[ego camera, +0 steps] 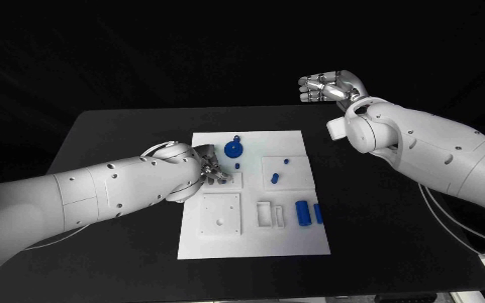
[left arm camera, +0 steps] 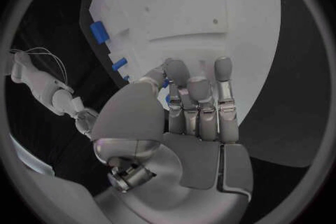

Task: Assemble the parts on the task board

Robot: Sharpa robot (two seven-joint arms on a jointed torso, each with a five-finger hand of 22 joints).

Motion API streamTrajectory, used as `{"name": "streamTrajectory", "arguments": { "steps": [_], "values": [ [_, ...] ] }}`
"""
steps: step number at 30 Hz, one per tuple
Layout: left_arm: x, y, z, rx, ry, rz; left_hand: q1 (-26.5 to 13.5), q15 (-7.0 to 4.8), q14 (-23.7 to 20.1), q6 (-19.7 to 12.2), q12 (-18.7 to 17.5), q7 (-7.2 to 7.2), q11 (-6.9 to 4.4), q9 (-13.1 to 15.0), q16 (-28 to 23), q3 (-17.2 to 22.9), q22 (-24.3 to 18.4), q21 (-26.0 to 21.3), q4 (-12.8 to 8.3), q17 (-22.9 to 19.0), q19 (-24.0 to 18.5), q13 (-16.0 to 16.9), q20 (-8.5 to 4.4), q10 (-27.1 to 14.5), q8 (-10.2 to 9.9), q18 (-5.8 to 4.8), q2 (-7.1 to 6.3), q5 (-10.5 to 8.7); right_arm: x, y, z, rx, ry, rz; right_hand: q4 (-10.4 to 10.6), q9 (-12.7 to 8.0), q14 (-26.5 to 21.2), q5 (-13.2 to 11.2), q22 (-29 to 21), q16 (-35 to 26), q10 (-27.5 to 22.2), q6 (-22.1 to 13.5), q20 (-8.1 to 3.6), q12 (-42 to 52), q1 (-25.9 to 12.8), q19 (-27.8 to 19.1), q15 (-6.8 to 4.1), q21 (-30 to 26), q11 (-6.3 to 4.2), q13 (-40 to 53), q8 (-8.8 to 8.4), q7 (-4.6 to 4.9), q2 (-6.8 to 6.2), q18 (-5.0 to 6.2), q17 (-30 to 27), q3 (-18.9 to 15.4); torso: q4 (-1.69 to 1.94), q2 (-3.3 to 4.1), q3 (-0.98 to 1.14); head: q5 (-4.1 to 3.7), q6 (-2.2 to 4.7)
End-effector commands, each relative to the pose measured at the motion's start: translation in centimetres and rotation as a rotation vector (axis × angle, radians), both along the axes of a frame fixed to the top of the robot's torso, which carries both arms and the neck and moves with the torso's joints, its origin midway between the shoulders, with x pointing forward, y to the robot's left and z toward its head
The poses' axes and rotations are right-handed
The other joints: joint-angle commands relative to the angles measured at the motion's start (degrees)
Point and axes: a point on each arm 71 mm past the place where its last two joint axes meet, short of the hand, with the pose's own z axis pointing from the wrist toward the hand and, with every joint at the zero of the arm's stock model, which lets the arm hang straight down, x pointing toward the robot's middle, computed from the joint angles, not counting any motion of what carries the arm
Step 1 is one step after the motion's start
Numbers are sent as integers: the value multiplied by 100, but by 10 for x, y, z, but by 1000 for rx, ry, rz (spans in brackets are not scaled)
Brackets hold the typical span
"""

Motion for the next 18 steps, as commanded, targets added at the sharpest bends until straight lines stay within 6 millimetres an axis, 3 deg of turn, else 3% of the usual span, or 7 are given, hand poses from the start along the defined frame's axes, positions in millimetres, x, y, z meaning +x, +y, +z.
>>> {"name": "streamTrajectory", "arguments": {
  "steps": [1,3,6,10,18],
  "values": [
    [-1,0,0,-8,2,-3,11,21,-22,19,-31,-13,-13,-39,-27,-80,108,-32,225,-13,41,-11,8,276,-57,-71,-142,-334,0,1,0,2,-1,14,15,-3,-42,24,-8,-29,-40,-7,17,-21,-36,-21,13,-4,-4,-8,-21,38,25,67,-9,-29,-2,1,-5,-3,3],
    [-1,2,0,-11,0,1,35,22,-24,43,-37,-7,-10,-53,-37,-580,108,-45,405,-20,47,-19,4,277,-67,-73,-136,-242,-1,0,-1,2,-1,13,17,-4,-48,21,-9,-30,-43,-12,19,-21,-39,-26,15,-7,-2,-8,-21,39,24,66,-10,-39,-1,0,-7,-4,17],
    [-1,4,0,-19,-3,8,73,23,-21,68,-43,12,-8,-73,-46,-1034,110,-69,778,-25,57,-29,0,276,-85,-80,-220,-354,-1,0,-1,2,-1,11,20,-3,-55,26,-9,-29,-49,-20,22,-20,-41,-33,18,-10,0,-7,-21,43,26,66,-9,-53,5,-2,-4,-9,20],
    [-1,6,1,-32,-7,19,-221,24,-26,51,-69,24,4,-119,-69,-1459,106,-90,825,-37,58,-44,-4,276,-130,-83,-304,-675,-1,-1,-2,2,-1,9,20,-3,-61,27,-8,-29,-57,-23,24,-21,-37,-36,20,-10,3,-8,-20,42,30,67,-9,-74,6,-2,-1,-15,28],
    [-2,11,2,-85,-3,49,-555,38,-118,-147,-358,103,40,-280,-261,-1895,77,-205,840,-151,10,-147,-20,253,-311,-86,-323,-776,0,-2,-2,2,0,5,23,-3,-67,33,-8,-29,-59,-28,27,-19,-37,-42,23,-12,5,-7,-20,45,37,68,-9,-98,4,2,-4,-12,53]
  ]
}}
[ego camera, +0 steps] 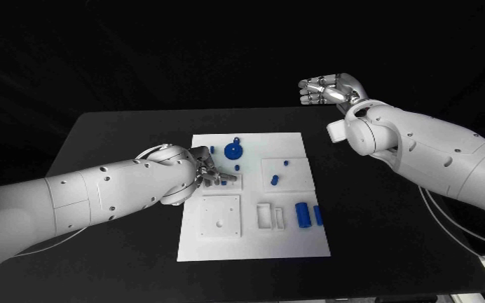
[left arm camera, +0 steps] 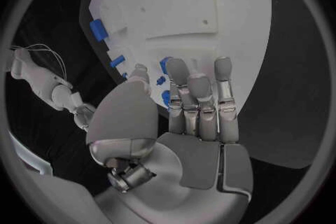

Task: Assemble the parts on the task board

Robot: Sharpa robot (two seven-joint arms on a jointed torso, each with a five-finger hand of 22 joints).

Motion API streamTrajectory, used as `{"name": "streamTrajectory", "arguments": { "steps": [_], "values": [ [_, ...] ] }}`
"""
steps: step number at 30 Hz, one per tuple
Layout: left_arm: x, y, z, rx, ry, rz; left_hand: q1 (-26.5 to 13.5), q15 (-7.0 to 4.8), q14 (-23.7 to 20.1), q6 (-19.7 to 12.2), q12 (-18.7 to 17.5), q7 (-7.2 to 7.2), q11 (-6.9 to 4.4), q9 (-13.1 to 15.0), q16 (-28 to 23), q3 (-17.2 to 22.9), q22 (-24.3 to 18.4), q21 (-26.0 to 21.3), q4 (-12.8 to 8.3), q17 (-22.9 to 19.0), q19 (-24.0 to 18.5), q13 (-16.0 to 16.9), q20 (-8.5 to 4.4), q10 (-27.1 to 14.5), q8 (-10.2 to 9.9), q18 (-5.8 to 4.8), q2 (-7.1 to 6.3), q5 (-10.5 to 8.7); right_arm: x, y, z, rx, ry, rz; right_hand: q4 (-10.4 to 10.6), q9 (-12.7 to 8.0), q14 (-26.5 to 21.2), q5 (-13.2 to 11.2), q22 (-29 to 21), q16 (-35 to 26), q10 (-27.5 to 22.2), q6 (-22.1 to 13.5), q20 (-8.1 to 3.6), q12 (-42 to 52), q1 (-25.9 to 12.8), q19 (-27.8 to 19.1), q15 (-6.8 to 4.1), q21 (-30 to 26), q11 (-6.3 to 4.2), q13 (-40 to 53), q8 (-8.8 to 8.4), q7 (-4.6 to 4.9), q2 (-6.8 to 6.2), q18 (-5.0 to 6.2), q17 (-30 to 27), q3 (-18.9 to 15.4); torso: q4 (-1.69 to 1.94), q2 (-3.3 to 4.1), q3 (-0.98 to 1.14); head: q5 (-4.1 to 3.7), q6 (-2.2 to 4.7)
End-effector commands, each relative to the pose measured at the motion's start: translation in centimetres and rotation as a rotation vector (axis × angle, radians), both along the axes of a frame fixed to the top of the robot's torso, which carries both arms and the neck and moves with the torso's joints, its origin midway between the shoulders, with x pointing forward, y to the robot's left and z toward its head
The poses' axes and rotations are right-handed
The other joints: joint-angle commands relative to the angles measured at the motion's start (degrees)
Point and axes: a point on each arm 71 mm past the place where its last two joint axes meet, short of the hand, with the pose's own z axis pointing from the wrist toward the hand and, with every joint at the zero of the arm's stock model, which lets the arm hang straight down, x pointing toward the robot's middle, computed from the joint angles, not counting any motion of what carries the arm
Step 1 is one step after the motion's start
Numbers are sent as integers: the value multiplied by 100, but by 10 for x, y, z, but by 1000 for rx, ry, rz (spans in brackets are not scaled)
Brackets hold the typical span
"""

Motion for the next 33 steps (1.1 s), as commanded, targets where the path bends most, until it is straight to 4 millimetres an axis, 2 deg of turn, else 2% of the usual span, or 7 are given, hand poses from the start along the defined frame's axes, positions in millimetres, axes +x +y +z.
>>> {"name": "streamTrajectory", "arguments": {
  "steps": [1,6,9,16,22,29,33],
  "values": [
    [-1,0,2,-70,2,24,-43,14,-124,-228,-222,60,59,-115,-137,-4,60,-88,-8,-90,-37,-70,7,193,-119,-86,50,-21,0,0,0,3,-4,9,-1,-3,-46,33,-8,-29,-38,-10,6,-19,-37,-21,2,-12,-16,-7,-20,28,37,68,-10,-42,6,2,-1,-2,17],
    [2,6,12,-143,25,56,382,127,-284,-643,-710,211,148,-705,-307,144,-23,-393,-141,-326,-88,-89,102,-30,-117,-86,406,603,0,-1,0,2,-4,5,-1,-3,-46,33,-8,-29,-38,-10,6,-19,-37,-21,2,-12,-16,-7,-20,28,37,68,-10,-42,4,1,5,7,45],
    [7,11,26,-198,29,70,699,206,-360,-936,-1177,337,247,-1155,-521,-27,-142,-645,-750,-505,-103,-245,165,-222,-174,-86,809,1257,0,-2,-1,2,-4,2,-1,-3,-46,33,-8,-29,-38,-10,6,-19,-37,-21,2,-12,-16,-7,-20,28,37,68,-10,-42,1,5,7,18,87],
    [24,23,63,-249,-19,88,889,325,-260,-1136,-2493,488,385,-2427,-1112,-399,-524,-1219,-1243,-810,78,-838,269,-4,-179,-43,1194,1333,1,-3,-1,1,-2,-1,-5,-3,-48,43,-8,-29,-41,-13,8,-19,-23,-24,3,-9,-16,-7,-20,28,50,70,-9,-73,-10,10,8,69,153],
    [45,34,84,-217,-25,106,774,341,-254,-1211,-2766,532,409,-2943,-1169,-493,-514,-1402,-1101,-762,155,-868,284,78,-95,-42,1238,1299,1,-2,-1,2,-1,1,-13,-3,-46,67,-8,-28,-41,-15,7,-20,-16,-23,2,-7,-16,-8,-20,29,53,71,-9,-65,-13,15,7,89,185],
    [65,40,90,-132,-15,97,412,341,-264,-1262,-2803,502,425,-2755,-1033,-257,-349,-1479,-526,-651,193,-815,283,10,227,-40,682,963,1,0,-2,3,0,3,-13,-3,-47,125,-8,-29,-41,-16,7,-20,-25,-25,3,-7,-16,-8,-20,28,45,70,-10,-44,-43,46,4,99,217],
    [77,41,94,-73,-18,95,402,269,-340,-1726,-2278,383,336,-1443,-500,-212,68,-1349,-465,-403,226,-470,210,-102,1329,-82,671,1028,1,2,-2,4,0,6,-10,-3,-46,153,-9,-28,-41,-14,7,-20,-32,-26,1,-7,-16,-8,-19,28,39,70,-9,-34,-74,70,11,130,238]
  ]
}}
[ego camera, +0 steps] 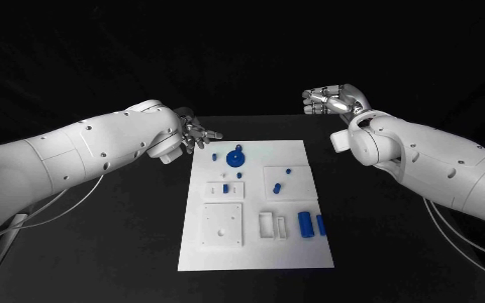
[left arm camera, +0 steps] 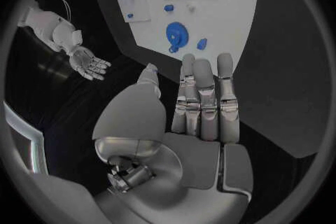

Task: Assemble the parts on the task board

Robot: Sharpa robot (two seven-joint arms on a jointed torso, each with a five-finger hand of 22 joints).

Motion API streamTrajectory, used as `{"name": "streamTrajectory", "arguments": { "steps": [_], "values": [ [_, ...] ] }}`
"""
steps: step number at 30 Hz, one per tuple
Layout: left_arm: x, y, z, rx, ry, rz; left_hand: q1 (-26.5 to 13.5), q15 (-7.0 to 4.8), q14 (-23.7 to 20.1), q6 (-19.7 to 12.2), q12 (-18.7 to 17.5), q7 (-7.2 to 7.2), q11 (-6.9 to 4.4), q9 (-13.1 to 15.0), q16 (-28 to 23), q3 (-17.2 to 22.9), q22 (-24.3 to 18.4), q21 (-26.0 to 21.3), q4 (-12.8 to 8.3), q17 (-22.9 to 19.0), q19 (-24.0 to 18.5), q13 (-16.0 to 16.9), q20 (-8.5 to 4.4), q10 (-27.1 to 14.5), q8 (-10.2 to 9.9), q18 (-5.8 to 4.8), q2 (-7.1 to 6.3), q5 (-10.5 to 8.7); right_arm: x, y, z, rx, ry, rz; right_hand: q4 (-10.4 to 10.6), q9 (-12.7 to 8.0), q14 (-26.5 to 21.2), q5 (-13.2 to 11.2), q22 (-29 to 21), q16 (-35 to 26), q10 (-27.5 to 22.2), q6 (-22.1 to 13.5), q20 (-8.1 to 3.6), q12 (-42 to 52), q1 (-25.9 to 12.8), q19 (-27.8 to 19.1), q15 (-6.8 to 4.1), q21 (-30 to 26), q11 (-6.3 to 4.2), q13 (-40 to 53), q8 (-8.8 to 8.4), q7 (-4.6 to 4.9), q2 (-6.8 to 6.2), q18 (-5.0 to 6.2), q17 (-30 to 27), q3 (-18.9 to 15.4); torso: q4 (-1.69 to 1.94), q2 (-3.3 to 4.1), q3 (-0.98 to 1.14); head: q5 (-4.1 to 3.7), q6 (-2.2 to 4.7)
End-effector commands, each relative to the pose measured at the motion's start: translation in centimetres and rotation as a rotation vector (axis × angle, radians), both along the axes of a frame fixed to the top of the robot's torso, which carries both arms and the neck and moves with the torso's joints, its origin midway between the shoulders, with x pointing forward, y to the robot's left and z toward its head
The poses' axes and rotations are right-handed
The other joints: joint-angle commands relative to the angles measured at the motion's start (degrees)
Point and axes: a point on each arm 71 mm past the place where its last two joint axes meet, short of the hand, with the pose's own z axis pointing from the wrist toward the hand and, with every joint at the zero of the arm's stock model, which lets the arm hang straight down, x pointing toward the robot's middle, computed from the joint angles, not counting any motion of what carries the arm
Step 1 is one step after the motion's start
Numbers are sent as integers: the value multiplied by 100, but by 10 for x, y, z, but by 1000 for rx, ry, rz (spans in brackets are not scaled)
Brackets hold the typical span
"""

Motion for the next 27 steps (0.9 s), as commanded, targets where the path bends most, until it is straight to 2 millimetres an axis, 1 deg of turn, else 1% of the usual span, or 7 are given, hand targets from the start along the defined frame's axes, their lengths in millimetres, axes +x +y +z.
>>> {"name": "streamTrajectory", "arguments": {
  "steps": [1,2,6,10,16,21,27],
  "values": [
    [6,-2,0,76,42,-57,-57,-89,-77,-408,465,-82,-2,1034,377,-40,211,108,30,135,-17,289,-39,-169,875,-85,-8,92,0,2,0,4,-3,13,-2,-3,-47,21,-9,-28,-42,-15,8,-20,-32,-27,2,-7,-16,-8,-19,29,39,70,-9,20,-40,34,9,29,24],
    [10,-1,1,91,47,-56,-67,-72,-82,-469,612,-117,-74,1310,466,-27,222,156,64,152,-8,367,-48,-175,1145,-85,40,203,0,3,0,4,-3,14,-2,-3,-47,21,-9,-28,-42,-15,8,-20,-32,-27,2,-7,-16,-8,-19,29,39,70,-9,20,-41,36,9,30,20],
    [18,-2,1,120,60,-59,-74,-119,-133,-818,1125,-194,-131,2096,852,-112,232,439,133,224,-33,637,-87,-341,1845,-85,178,704,0,5,0,6,-3,17,1,-3,-48,33,-9,-28,-42,-19,8,-20,-38,-27,3,-7,-15,-8,-20,31,34,70,-9,27,-70,62,8,52,35],
    [24,-3,0,145,68,-67,-44,-145,-179,-959,1476,-238,-164,2427,1086,-229,229,696,169,212,-111,779,-109,-479,2160,-85,314,1107,0,7,0,7,-3,21,8,-3,-51,42,-8,-29,-44,-26,9,-19,-44,-27,5,-6,-14,-7,-20,34,30,70,-10,30,-109,94,4,77,55],
    [29,-4,-2,166,67,-76,7,-149,-229,-1075,1710,-254,-172,2578,1213,-341,218,925,247,97,-220,789,-116,-609,2384,-85,440,1327,0,9,0,9,-3,25,8,-3,-51,42,-8,-29,-44,-26,9,-19,-44,-27,5,-6,-14,-7,-20,34,30,70,-10,30,-134,127,5,96,74],
    [32,-4,-6,176,67,-85,75,-144,-298,-1315,1977,-254,-164,2631,1360,-388,214,1056,341,2,-294,833,-112,-790,2729,-85,455,1571,-1,11,1,10,-4,30,13,-3,-51,46,-8,-28,-46,-30,9,-19,-48,-29,5,-7,-13,-8,-21,34,28,70,-9,28,-150,141,3,111,78],
    [31,-6,-14,188,83,-107,124,-133,-323,-1320,2002,-234,-154,2375,1384,-421,208,1099,298,-101,-335,743,-103,-822,2679,-85,551,1576,-1,11,1,11,-4,32,16,-3,-52,49,-9,-28,-46,-32,10,-19,-50,-30,6,-7,-13,-8,-21,34,27,70,-9,28,-134,133,-1,84,58]
  ]
}}
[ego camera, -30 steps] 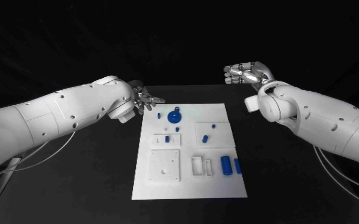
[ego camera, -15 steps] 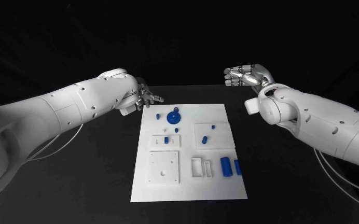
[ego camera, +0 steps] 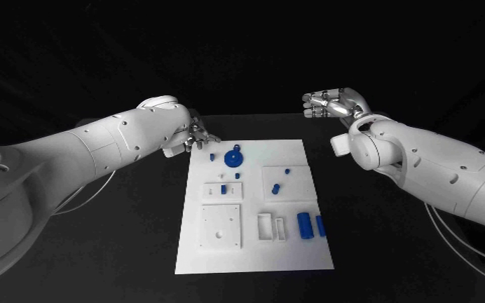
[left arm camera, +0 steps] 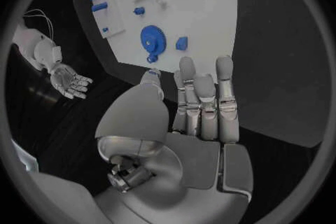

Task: Assemble the parts on the task board

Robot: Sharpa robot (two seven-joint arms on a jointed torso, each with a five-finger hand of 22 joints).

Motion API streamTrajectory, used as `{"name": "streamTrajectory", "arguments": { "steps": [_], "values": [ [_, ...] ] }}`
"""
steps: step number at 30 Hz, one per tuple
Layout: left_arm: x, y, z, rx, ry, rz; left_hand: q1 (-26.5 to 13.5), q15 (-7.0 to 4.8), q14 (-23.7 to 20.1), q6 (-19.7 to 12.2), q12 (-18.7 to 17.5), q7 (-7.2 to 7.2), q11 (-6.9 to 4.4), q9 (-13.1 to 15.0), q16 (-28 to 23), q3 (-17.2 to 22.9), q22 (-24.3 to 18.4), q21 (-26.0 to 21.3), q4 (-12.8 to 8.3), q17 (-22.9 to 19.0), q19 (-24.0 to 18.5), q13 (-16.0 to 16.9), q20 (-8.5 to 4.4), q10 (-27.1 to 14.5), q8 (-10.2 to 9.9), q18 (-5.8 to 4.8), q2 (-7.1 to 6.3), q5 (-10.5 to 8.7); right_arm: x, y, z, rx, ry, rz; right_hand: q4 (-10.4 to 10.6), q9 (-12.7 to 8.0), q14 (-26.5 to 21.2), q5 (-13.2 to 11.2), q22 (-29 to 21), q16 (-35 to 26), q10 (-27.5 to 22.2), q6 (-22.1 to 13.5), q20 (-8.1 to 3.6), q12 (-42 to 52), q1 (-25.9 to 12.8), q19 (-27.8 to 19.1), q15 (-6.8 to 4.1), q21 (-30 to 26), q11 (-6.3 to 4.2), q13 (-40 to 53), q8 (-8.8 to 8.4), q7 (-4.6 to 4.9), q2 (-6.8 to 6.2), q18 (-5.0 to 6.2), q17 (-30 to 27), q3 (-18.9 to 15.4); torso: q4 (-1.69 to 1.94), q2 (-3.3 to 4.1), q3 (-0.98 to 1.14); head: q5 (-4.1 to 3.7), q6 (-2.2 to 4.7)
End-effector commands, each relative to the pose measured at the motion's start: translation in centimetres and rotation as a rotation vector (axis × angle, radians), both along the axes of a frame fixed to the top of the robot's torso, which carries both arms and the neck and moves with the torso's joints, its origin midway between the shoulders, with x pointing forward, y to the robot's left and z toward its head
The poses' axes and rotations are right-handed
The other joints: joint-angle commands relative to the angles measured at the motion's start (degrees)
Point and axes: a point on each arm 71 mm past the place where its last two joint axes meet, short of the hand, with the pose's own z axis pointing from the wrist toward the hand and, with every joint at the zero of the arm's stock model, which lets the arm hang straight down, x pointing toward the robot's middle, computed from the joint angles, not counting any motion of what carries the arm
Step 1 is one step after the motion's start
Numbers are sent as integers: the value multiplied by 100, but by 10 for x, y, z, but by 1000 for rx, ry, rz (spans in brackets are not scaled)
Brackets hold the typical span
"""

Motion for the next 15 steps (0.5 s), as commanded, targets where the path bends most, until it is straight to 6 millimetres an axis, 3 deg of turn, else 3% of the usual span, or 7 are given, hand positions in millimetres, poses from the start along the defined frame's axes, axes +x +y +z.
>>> {"name": "streamTrajectory", "arguments": {
  "steps": [1,5,15],
  "values": [
    [-2,-5,-6,14,22,-57,3,-14,-41,-28,32,11,-10,-54,28,-24,114,13,-16,-20,-42,-24,-3,-43,-40,-86,35,25,0,2,1,3,-4,14,17,-3,-52,26,-9,-28,-46,-12,10,-19,-50,-30,6,-7,-13,-8,-21,15,27,71,-9,28,3,-1,-4,-17,-13],
    [-3,-4,-12,28,33,-66,-9,-15,-40,-19,37,10,-13,-90,45,-48,115,20,-21,-35,-42,-41,-5,-35,-33,-85,34,18,-1,2,1,3,-4,14,20,-2,-54,30,-9,-28,-49,-13,11,-20,-48,-32,6,-8,-11,-8,-19,14,27,71,-9,25,0,0,-5,-15,-19],
    [-5,-5,-21,57,61,-84,-116,0,-63,-20,12,34,6,-173,34,-77,111,14,11,-72,-64,-80,7,-48,-81,-84,-1,-218,-1,2,1,4,-4,14,29,-3,-54,34,-9,-29,-48,-15,12,-18,-51,-31,7,-7,-11,-7,-20,17,26,72,-10,19,4,2,-4,-38,-29]
  ]
}}
